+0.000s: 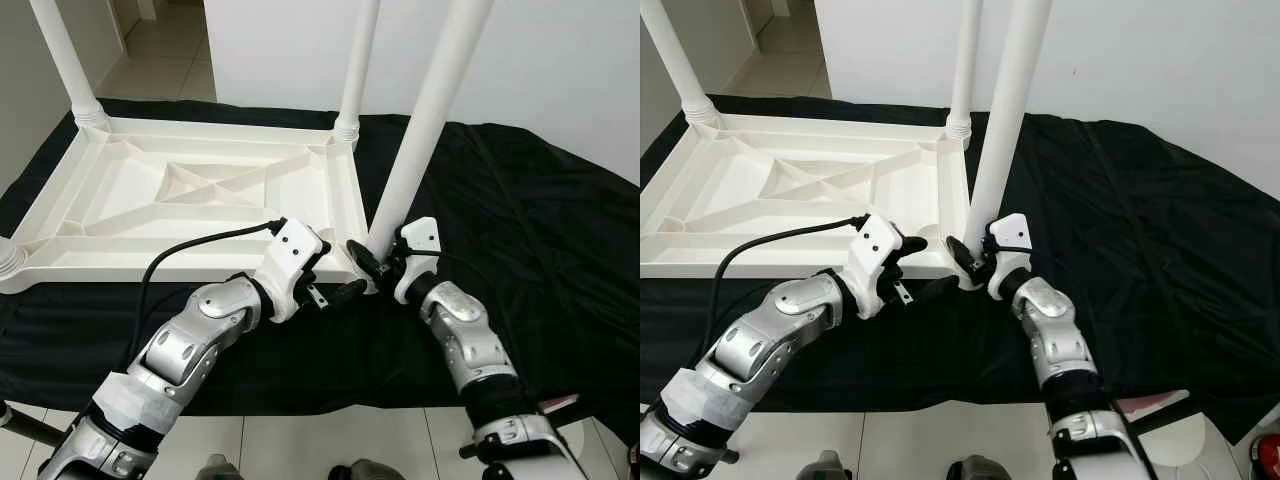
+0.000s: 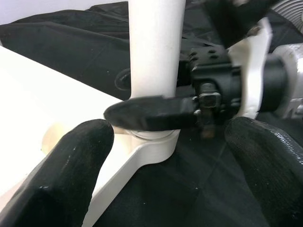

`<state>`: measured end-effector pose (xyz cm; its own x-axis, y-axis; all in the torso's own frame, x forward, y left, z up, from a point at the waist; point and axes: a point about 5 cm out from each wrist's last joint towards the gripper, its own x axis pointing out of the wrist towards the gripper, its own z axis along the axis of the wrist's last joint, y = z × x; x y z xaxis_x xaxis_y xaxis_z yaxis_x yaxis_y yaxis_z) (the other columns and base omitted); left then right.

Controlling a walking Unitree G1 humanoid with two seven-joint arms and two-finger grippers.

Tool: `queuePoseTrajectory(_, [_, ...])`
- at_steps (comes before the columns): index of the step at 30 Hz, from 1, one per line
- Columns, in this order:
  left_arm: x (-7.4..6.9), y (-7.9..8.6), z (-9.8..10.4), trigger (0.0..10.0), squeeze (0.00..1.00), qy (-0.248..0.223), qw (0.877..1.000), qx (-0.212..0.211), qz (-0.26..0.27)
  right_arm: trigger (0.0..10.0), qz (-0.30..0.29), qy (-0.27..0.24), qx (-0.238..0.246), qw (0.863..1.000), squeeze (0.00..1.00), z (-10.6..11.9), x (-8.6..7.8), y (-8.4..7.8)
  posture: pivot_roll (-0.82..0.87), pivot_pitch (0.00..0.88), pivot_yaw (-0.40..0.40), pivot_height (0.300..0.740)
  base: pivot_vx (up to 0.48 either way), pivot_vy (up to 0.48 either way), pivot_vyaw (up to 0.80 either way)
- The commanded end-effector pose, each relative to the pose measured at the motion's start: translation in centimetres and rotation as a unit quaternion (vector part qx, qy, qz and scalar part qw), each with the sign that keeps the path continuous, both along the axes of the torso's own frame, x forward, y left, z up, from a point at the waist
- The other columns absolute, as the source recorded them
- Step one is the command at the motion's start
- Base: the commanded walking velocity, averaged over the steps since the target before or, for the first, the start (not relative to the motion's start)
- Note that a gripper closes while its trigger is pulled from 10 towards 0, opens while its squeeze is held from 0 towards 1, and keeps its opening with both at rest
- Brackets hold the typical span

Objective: Building children table

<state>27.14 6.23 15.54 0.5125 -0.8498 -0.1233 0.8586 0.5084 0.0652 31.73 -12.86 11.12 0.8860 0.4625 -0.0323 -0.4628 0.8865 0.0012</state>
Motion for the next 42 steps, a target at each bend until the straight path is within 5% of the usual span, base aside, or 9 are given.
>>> queuePoseTrajectory(1, [-0.6, -0.4, -0.2, 10.0, 0.0, 0.013, 0.998, 0.0, -0.069, 10.0, -0.024, 0.036, -0.01, 0.999, 1.0, -1.4, -0.4, -0.9, 0.08, 0.027, -0.037, 0.74, 0.0, 0.0, 0.0])
queuePoseTrajectory(10, [-0.6, -0.5, -0.2, 10.0, 0.0, 0.015, 0.998, -0.004, -0.062, 10.0, -0.075, 0.05, 0.019, 0.996, 1.0, -1.6, -1.2, 0.5, 0.08, 0.037, -0.044, 0.74, 0.0, 0.0, 0.0])
queuePoseTrajectory(11, [-0.5, -0.4, -0.2, 10.0, 0.0, 0.015, 0.998, -0.004, -0.06, 10.0, -0.078, 0.052, 0.018, 0.995, 0.0, -1.5, -1.3, 0.6, 0.08, 0.055, -0.045, 0.74, 0.0, 0.0, 0.0])
queuePoseTrajectory(18, [0.0, 0.5, -0.2, 10.0, 0.0, 0.011, 0.999, 0.004, -0.047, 10.0, -0.067, 0.032, -0.012, 0.997, 0.0, -0.8, -1.7, -0.2, 0.07, 0.06, -0.049, 0.74, 0.0, 0.0, 0.0])
queuePoseTrajectory(31, [0.1, 0.9, -0.2, 10.0, 0.0, 0.0, 1.0, -0.003, -0.03, 10.0, -0.042, -0.034, 0.001, 0.999, 0.0, 1.0, -2.8, -0.7, 0.07, 0.051, -0.054, 0.74, 0.0, 0.0, 0.0])
queuePoseTrajectory(39, [0.5, 2.2, -0.1, 10.0, 0.0, -0.003, 0.998, -0.046, 0.042, 10.0, -0.047, -0.039, -0.003, 0.998, 0.0, 0.5, -4.4, -1.8, 0.05, 0.066, -0.047, 0.74, 0.0, 0.0, 0.0])
queuePoseTrajectory(42, [0.4, 4.4, 0.0, 10.0, 0.0, -0.022, 0.988, -0.082, 0.128, 10.0, -0.079, -0.048, -0.006, 0.996, 0.0, 0.0, -5.8, -3.6, 0.05, 0.077, -0.051, 0.74, 0.0, 0.0, 0.0])
